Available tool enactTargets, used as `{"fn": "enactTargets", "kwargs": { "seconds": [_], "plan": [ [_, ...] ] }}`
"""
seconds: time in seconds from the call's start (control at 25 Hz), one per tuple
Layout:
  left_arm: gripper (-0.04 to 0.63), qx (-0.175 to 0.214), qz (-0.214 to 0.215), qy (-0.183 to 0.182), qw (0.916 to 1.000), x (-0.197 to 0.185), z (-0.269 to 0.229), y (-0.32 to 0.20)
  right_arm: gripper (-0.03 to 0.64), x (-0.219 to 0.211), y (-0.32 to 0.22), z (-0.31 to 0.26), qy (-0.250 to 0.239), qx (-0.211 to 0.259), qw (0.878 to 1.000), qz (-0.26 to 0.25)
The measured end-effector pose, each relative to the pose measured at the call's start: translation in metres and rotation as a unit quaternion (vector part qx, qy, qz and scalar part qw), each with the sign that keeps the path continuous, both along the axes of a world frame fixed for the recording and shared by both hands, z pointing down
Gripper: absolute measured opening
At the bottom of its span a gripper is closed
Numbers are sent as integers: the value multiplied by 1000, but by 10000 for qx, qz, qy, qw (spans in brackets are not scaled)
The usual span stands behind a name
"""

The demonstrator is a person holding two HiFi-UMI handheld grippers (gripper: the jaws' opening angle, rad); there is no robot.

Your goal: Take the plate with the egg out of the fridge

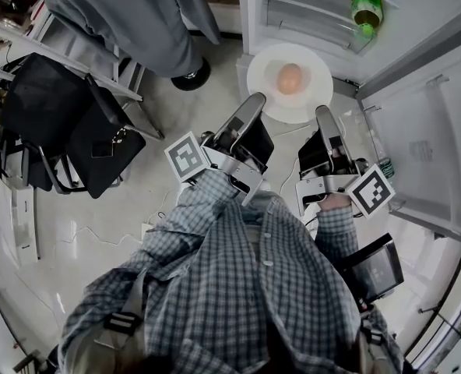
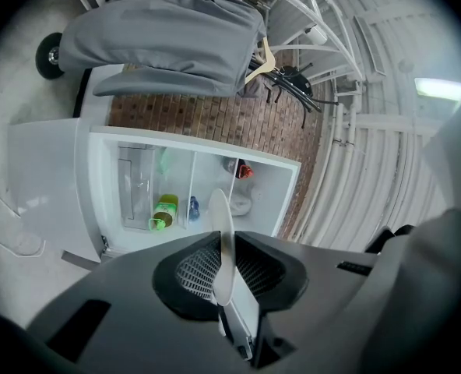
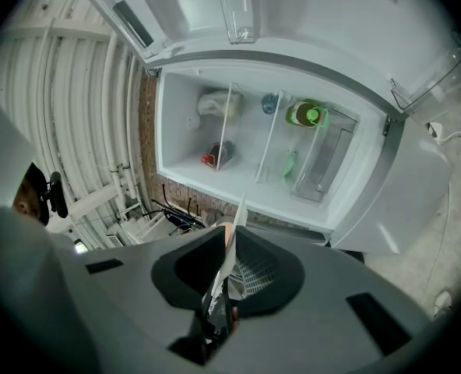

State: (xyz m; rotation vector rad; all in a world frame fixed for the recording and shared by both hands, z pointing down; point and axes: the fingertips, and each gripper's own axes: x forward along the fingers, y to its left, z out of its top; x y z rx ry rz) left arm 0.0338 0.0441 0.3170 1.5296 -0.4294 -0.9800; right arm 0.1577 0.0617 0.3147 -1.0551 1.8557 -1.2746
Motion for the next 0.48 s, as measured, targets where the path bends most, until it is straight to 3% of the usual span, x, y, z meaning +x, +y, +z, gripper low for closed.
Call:
{"fn": "enactTargets", "kwargs": {
  "seconds": [0.48],
  "plan": [
    [62, -94, 122, 34, 9999, -13, 4, -6, 48, -14, -5, 2, 29, -96, 9999, 101]
  ]
}}
